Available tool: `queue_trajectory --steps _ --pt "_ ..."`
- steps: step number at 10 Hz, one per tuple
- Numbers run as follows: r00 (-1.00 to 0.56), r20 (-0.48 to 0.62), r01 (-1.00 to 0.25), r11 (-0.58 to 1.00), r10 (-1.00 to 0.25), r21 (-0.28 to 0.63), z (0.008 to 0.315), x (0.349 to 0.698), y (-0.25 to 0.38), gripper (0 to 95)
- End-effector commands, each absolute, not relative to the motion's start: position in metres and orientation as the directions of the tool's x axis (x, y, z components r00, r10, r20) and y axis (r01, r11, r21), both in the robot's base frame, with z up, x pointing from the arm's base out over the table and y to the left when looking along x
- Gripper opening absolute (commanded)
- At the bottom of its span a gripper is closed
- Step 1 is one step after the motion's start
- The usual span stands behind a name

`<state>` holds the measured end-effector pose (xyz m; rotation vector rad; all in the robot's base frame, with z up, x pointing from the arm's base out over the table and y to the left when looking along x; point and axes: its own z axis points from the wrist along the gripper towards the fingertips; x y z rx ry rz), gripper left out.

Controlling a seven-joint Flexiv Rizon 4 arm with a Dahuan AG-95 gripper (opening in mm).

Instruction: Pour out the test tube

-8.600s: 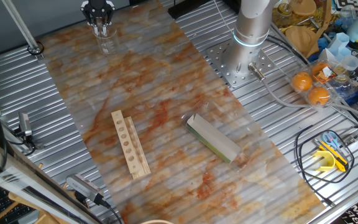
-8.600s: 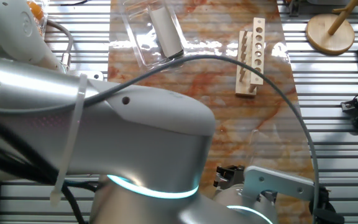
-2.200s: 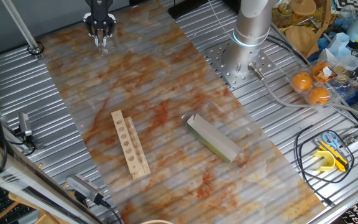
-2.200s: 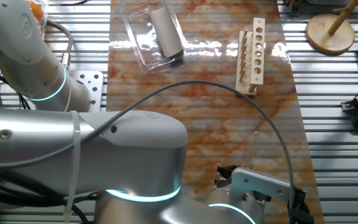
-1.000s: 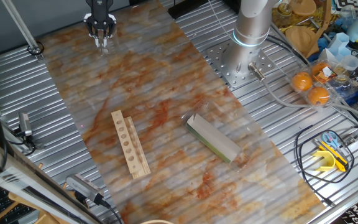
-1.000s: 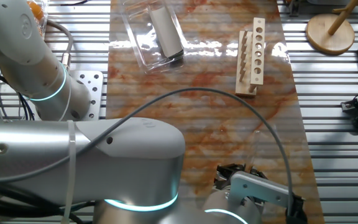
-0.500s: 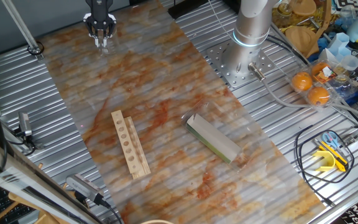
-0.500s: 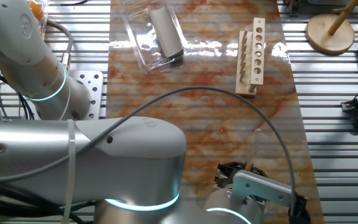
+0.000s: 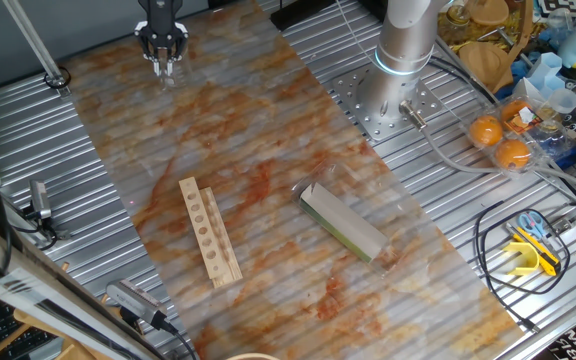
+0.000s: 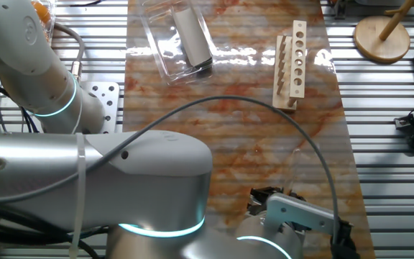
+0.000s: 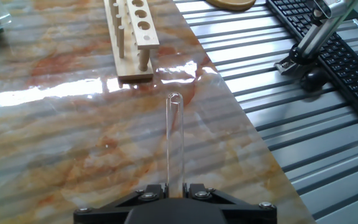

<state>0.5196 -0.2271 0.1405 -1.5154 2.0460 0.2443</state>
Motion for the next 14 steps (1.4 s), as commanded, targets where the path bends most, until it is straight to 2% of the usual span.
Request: queue_trajectory --steps 1,14 --pt "-0.187 -0.547 -0.922 0.338 -0.816 -0.189 0.1389 0.5193 -0.2284 0.0" --pt "-0.194 -0.577 -0.918 0.354 -0.794 -0.177 0.1413 0.5175 -0.2266 0.0"
